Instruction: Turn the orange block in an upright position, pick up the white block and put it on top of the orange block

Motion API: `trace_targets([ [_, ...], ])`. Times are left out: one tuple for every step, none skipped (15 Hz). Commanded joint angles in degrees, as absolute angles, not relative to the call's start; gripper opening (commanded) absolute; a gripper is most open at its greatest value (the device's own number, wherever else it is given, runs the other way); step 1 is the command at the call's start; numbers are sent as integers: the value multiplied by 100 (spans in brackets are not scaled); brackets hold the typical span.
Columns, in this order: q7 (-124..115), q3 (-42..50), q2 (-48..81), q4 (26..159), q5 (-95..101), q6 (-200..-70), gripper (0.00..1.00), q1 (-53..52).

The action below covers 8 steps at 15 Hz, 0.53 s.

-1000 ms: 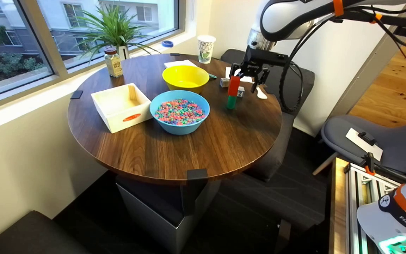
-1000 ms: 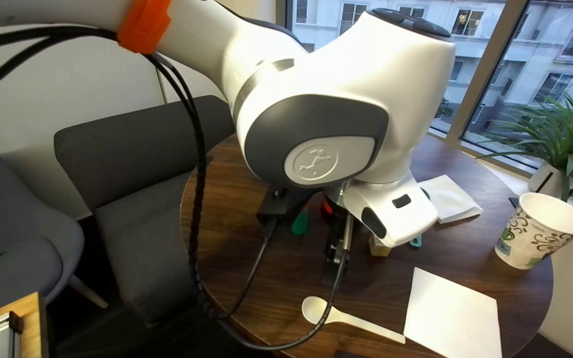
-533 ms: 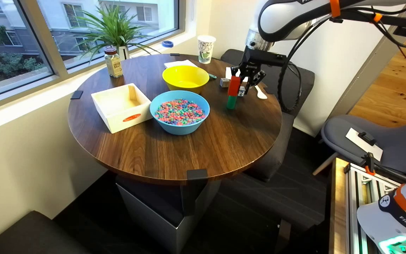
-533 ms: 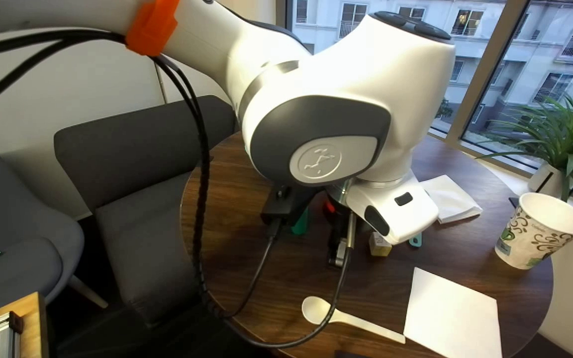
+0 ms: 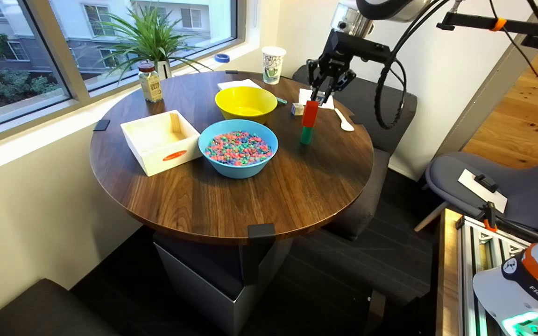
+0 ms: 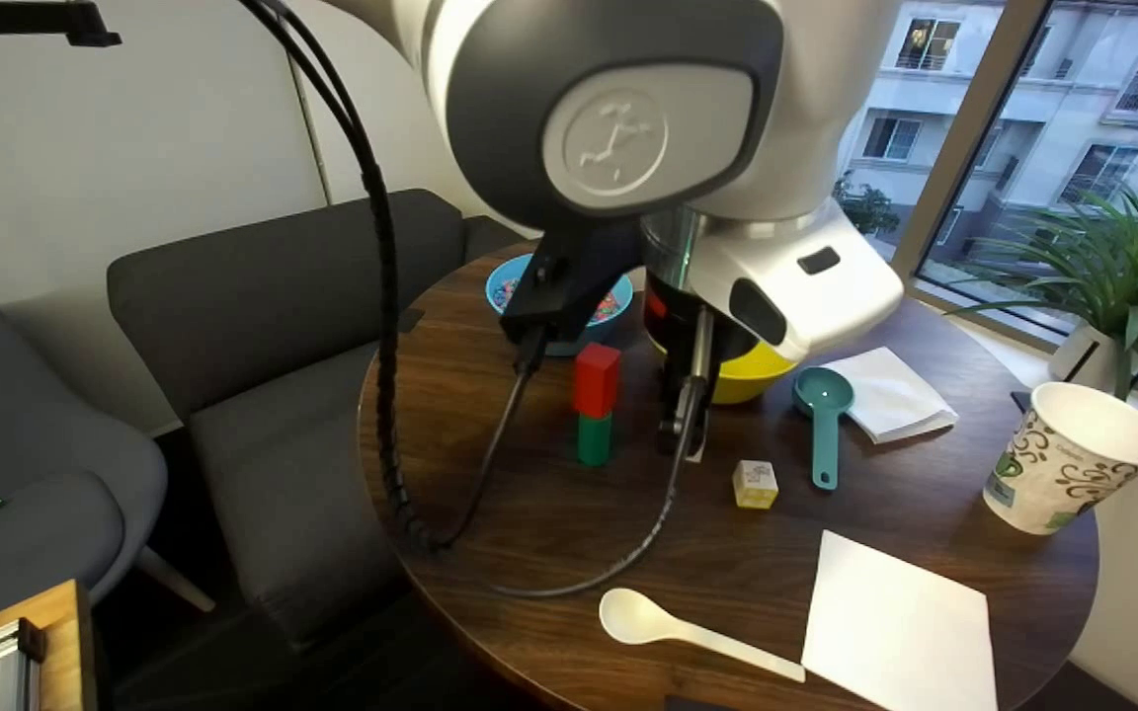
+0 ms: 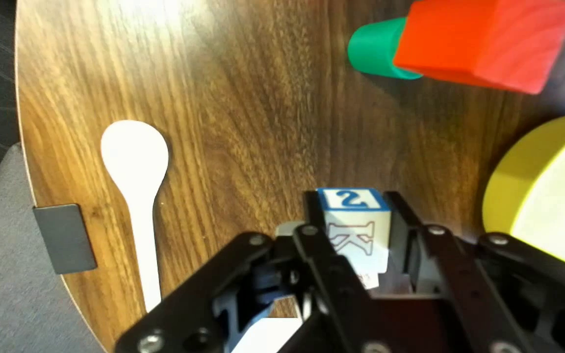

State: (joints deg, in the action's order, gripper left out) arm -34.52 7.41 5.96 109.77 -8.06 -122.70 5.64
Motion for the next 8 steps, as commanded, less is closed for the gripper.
trace_targets([
  [-3906,680,164,10921,-720,-11852,9,471],
  [-4026,652,82,10896,-663,-11806,9,453],
  [-4166,613,21,10841,-623,-11696,9,440],
  [-4266,571,-29,10798,-623,-11615,9,429],
  [-4396,523,-72,10769,-599,-11556,9,414],
  [-4443,483,-100,10746,-628,-11500,9,401],
  [-4531,444,-124,10732,-637,-11430,9,382],
  [-4613,405,-139,10725,-629,-11386,9,365],
])
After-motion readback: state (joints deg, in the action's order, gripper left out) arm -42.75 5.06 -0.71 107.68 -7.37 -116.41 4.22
